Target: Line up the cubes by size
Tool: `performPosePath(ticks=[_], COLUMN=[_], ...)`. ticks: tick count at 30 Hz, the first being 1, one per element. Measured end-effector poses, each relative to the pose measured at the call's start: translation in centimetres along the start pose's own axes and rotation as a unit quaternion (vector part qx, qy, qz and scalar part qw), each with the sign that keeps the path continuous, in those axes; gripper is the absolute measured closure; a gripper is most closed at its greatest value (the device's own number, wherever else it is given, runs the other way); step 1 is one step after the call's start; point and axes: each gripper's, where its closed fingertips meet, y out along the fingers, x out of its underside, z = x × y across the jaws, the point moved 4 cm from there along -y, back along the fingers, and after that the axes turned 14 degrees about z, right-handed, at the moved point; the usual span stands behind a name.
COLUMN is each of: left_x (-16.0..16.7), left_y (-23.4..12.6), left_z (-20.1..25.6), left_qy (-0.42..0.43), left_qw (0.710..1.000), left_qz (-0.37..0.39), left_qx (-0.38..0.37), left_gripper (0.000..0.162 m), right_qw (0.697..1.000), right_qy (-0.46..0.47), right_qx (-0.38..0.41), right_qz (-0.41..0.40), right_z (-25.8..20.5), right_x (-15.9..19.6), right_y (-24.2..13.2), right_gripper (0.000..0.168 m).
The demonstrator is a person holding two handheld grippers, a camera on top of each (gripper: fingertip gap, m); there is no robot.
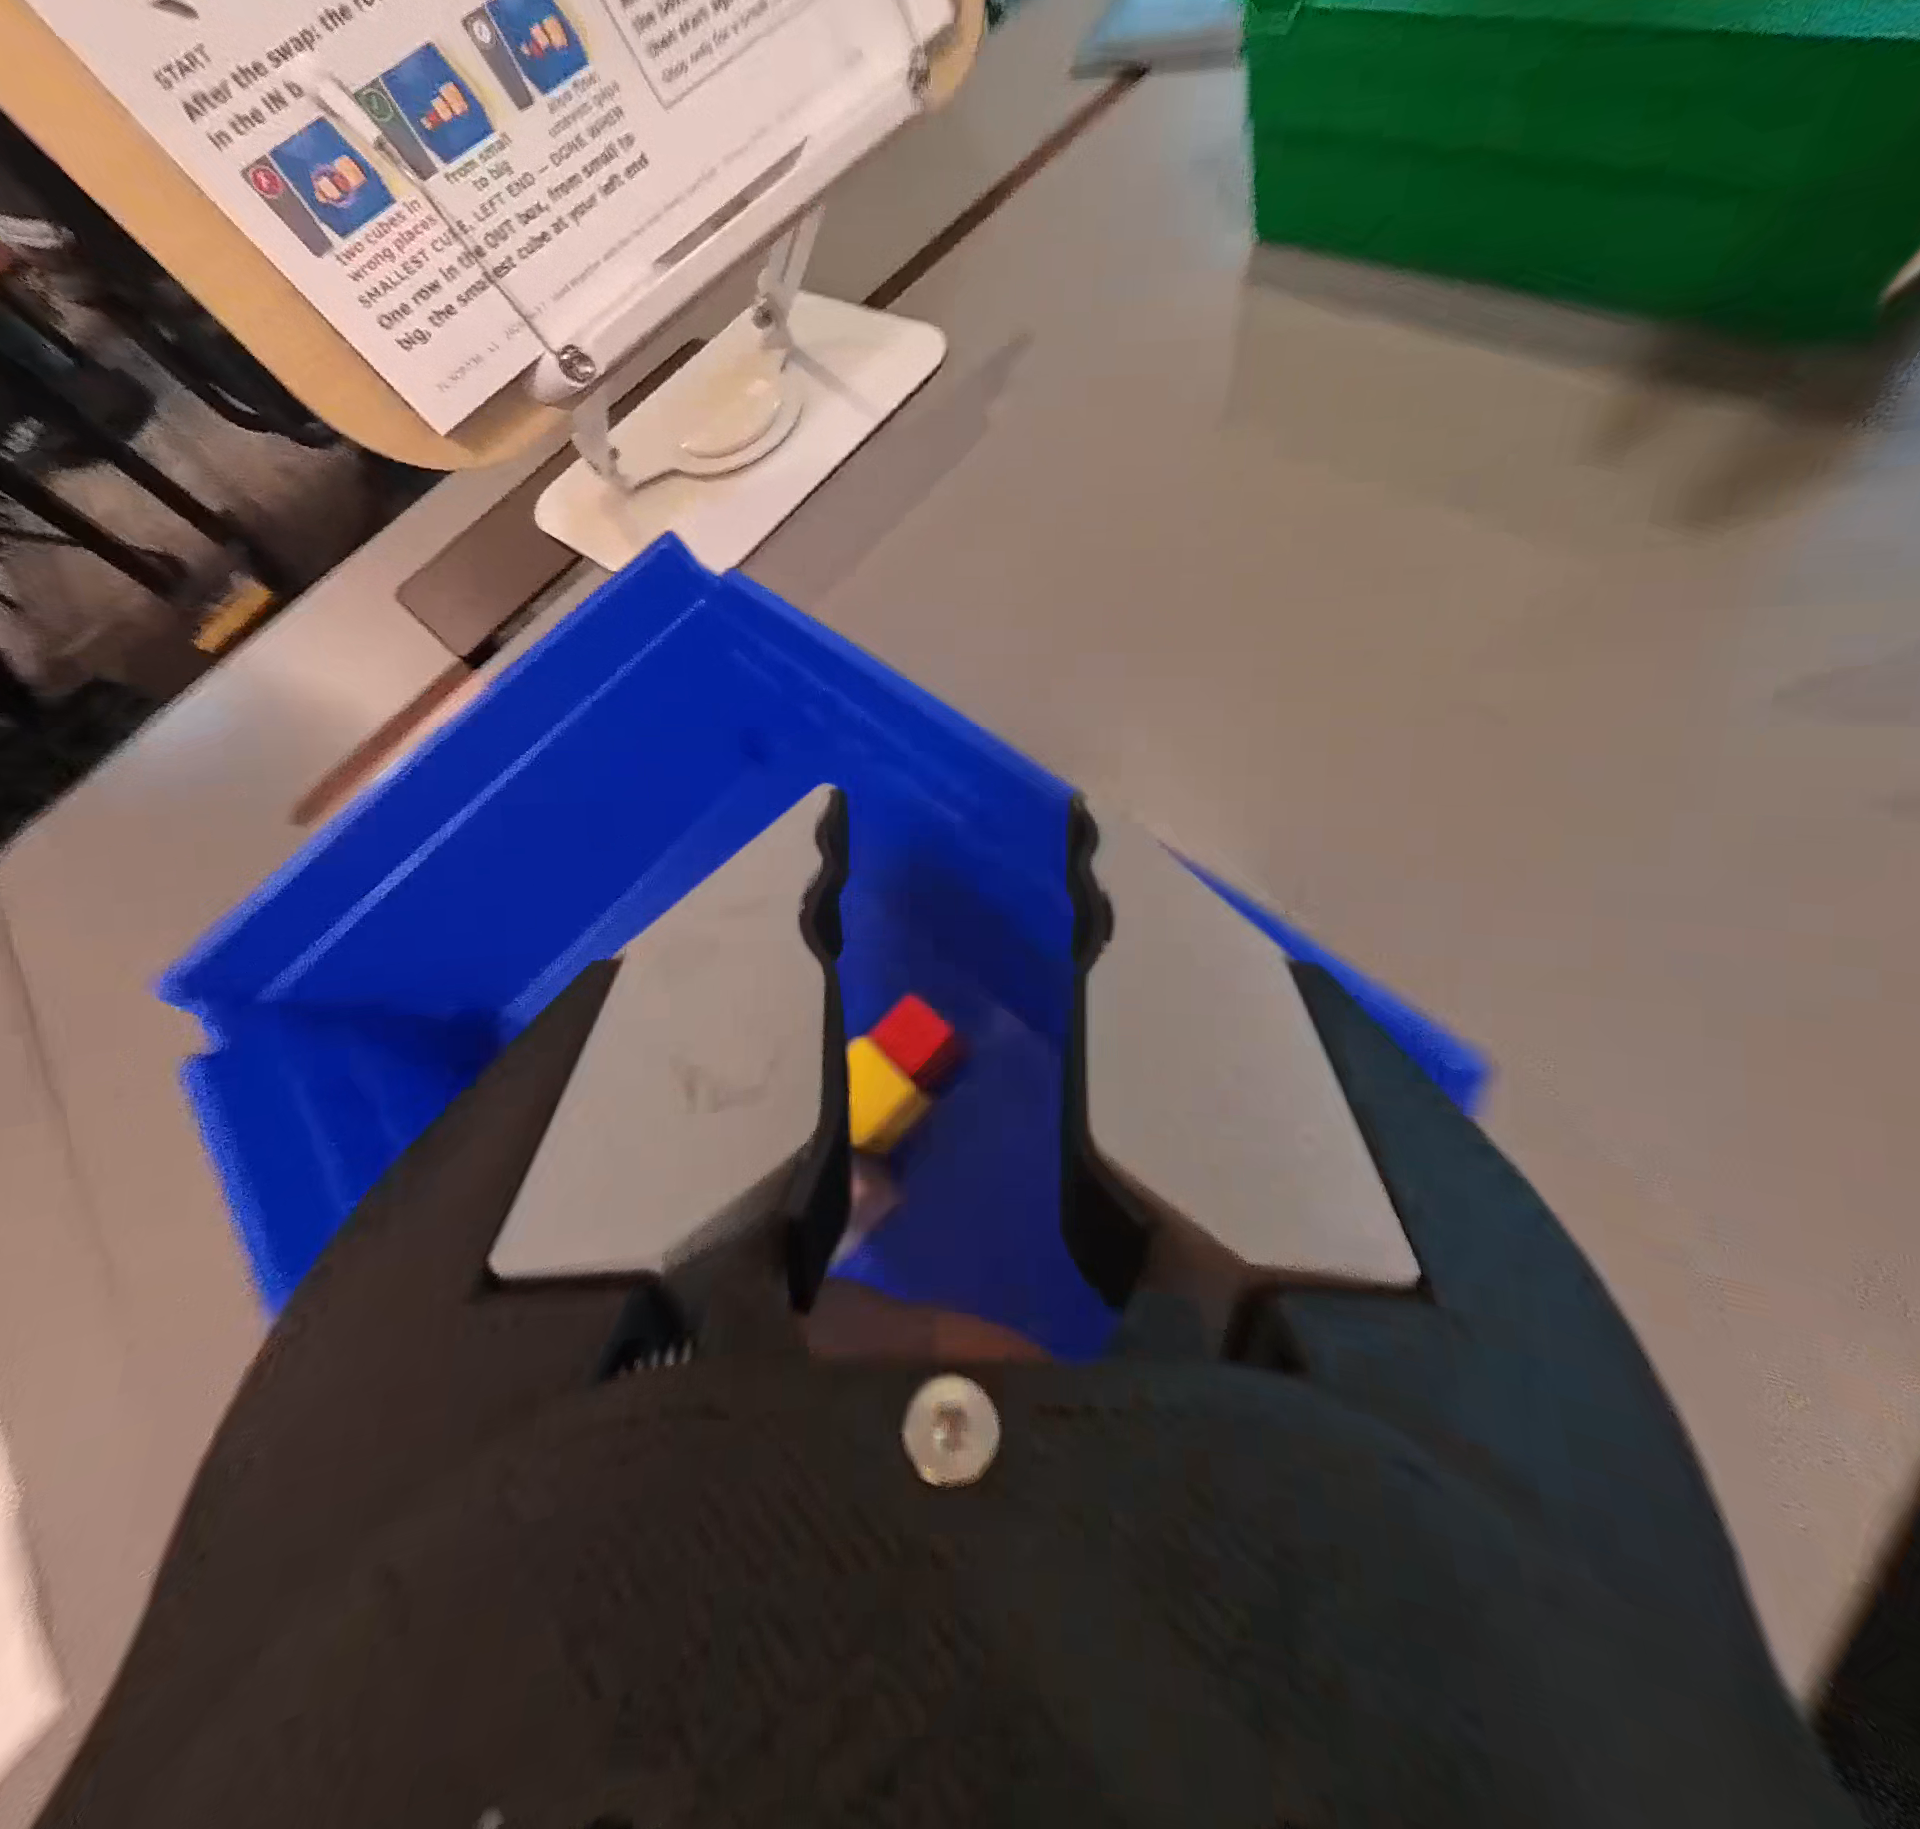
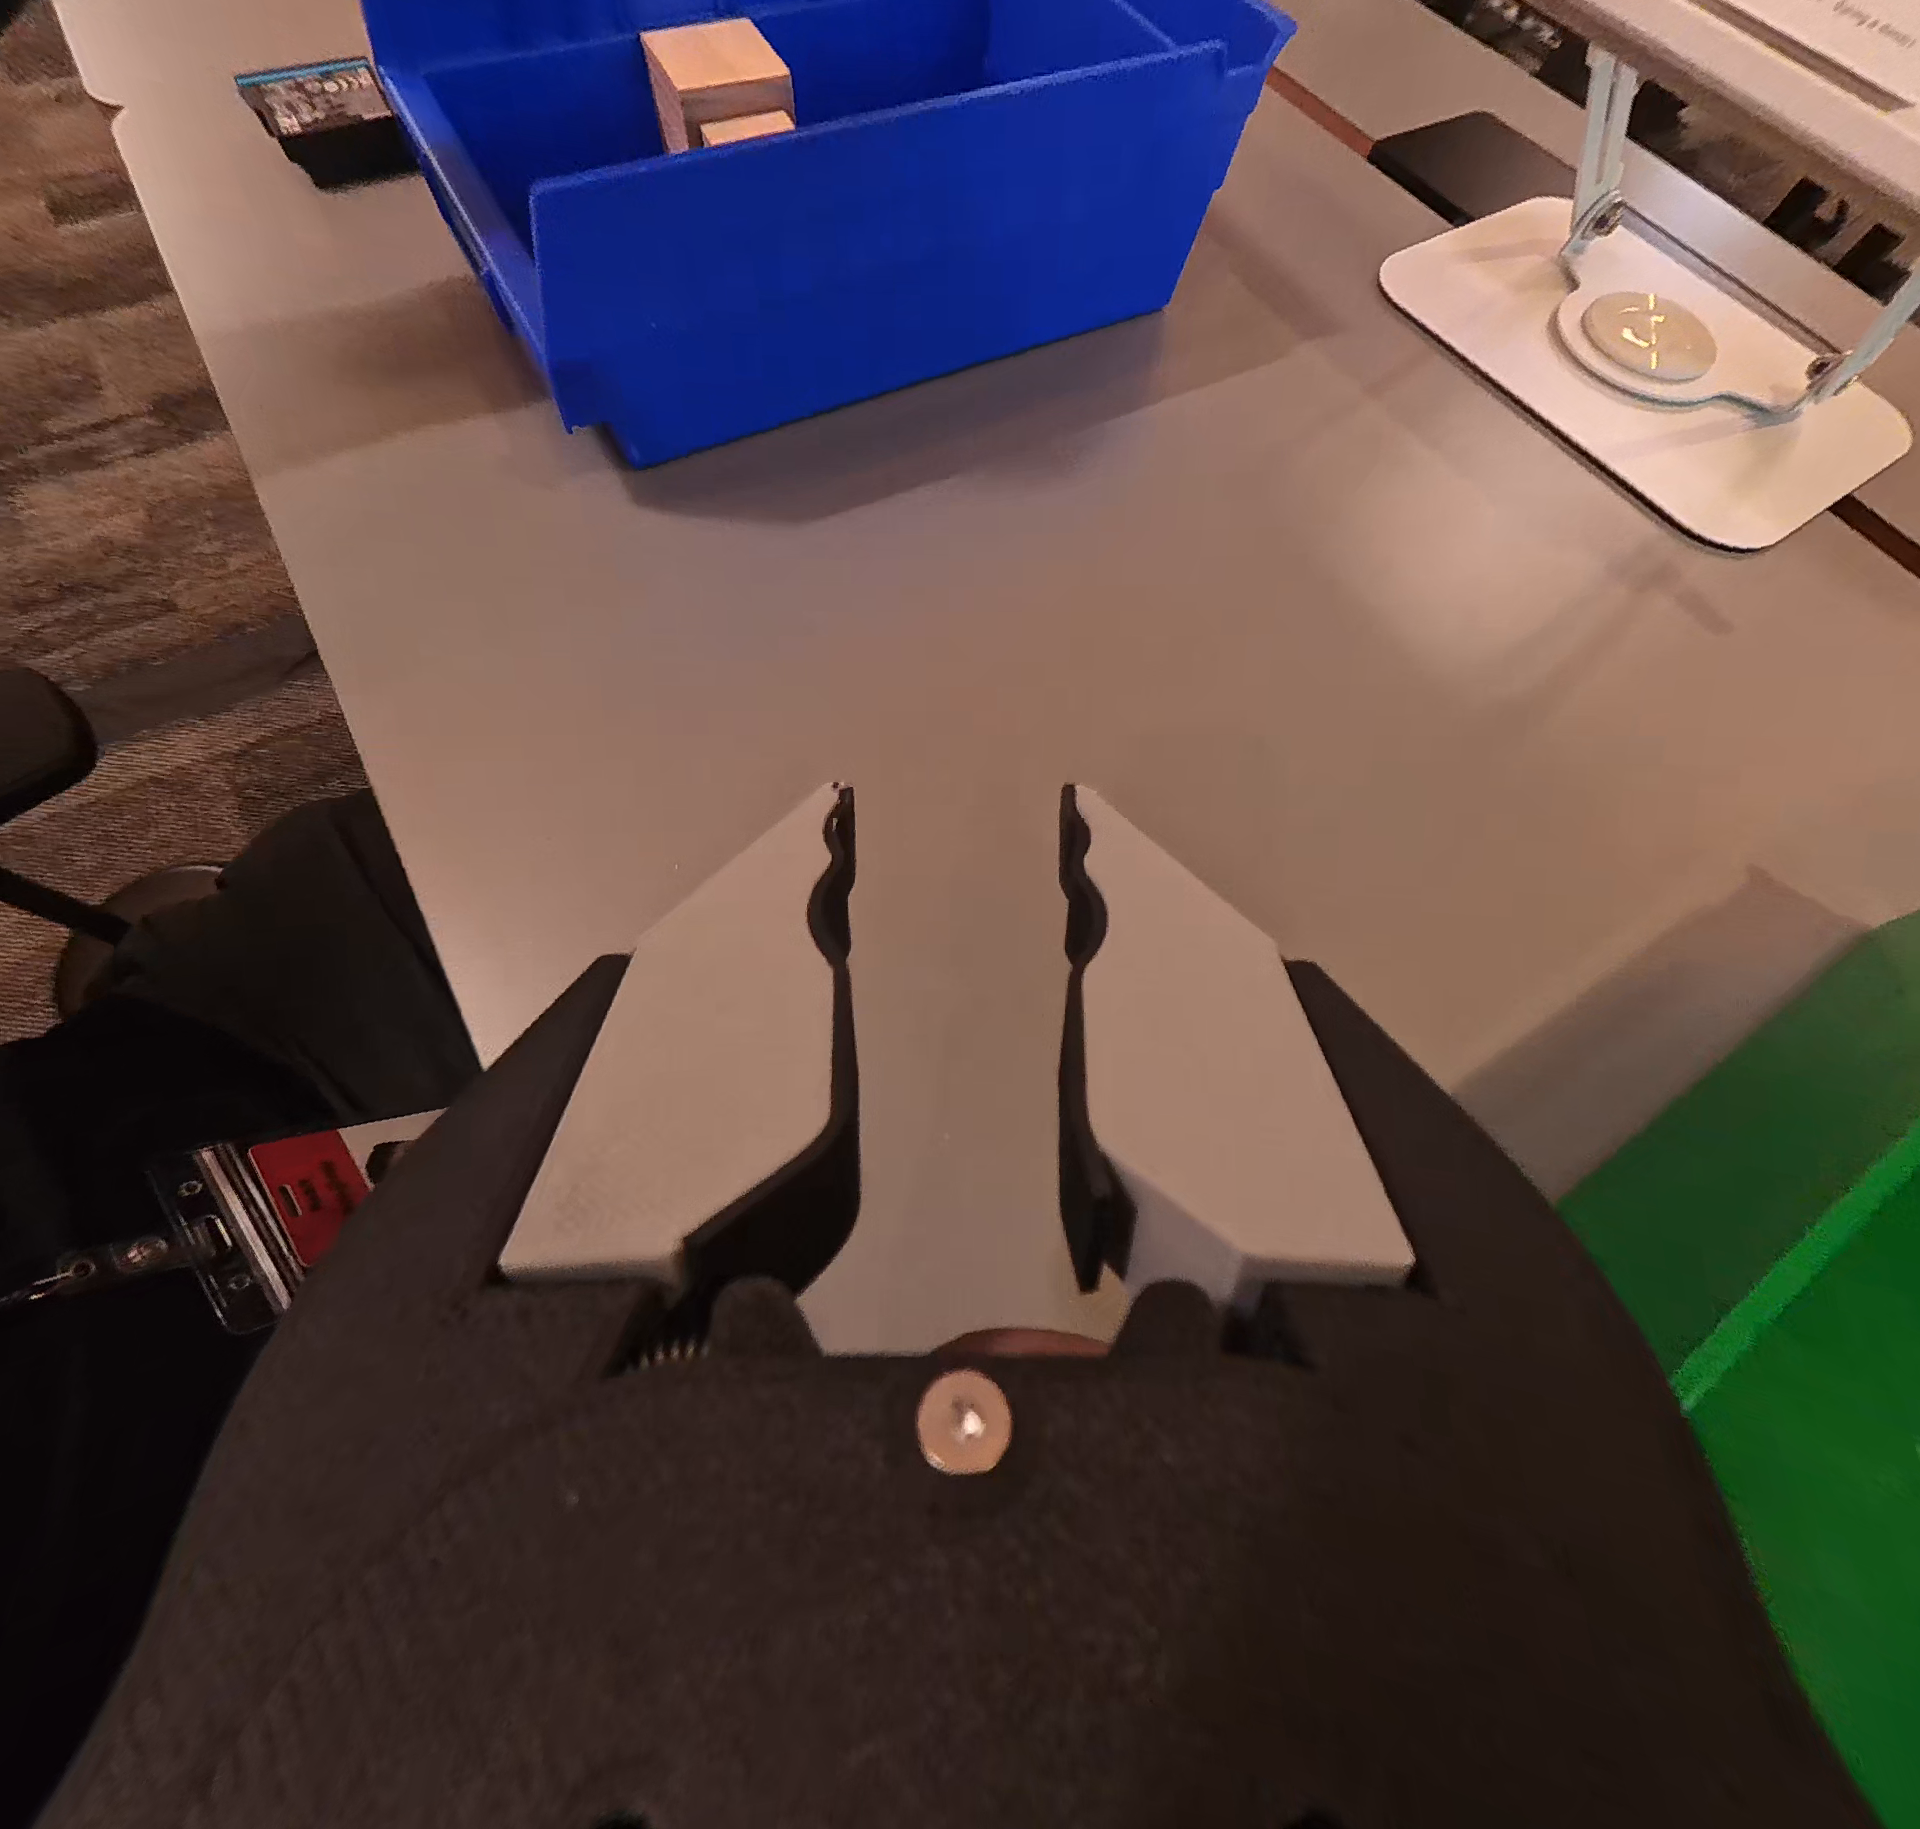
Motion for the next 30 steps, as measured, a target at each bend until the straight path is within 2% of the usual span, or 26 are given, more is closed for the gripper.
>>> performPosePath(ticks=[1,4,7,8,13,19,23,25,30], left_x=[0.6,3.0,5.7,6.4,8.3,10.9,11.2,11.4,11.4], left_y=[0.5,1.8,2.7,2.9,3.5,4.5,4.9,4.9,5.0], left_z=[-0.5,0.3,-0.5,-0.5,-0.1,-0.8,-0.5,-0.6,-1.1], left_qy=[0.028,0.091,0.213,0.229,0.221,0.229,0.208,0.202,0.193], left_qw=[0.999,0.987,0.955,0.946,0.923,0.898,0.898,0.897,0.901], left_qz=[-0.017,-0.083,-0.163,-0.185,-0.248,-0.308,-0.308,-0.312,-0.313], left_qx=[0.009,0.105,0.124,0.136,0.195,0.216,0.234,0.240,0.229], left_gripper=[0.123,0.119,0.118,0.118,0.117,0.120,0.130,0.141,0.138], right_qw=[1.000,1.000,1.000,1.000,0.999,0.999,0.999,0.999,0.998], right_qy=[0.005,0.021,0.022,0.022,0.033,0.041,0.038,0.042,0.049], right_qx=[-0.003,-0.016,-0.018,-0.017,-0.019,-0.027,-0.027,-0.033,-0.044], right_qz=[-0.001,-0.003,-0.010,-0.012,-0.013,-0.011,-0.010,-0.008,-0.004], right_z=[0.0,0.0,0.2,0.3,0.7,0.9,1.0,0.9,0.7], right_x=[0.1,0.5,0.9,1.0,1.4,1.5,1.4,1.3,1.3], right_y=[0.2,0.6,0.9,0.9,1.0,1.0,0.8,0.8,0.7], right_gripper=[0.131,0.131,0.131,0.131,0.130,0.130,0.130,0.130,0.129])
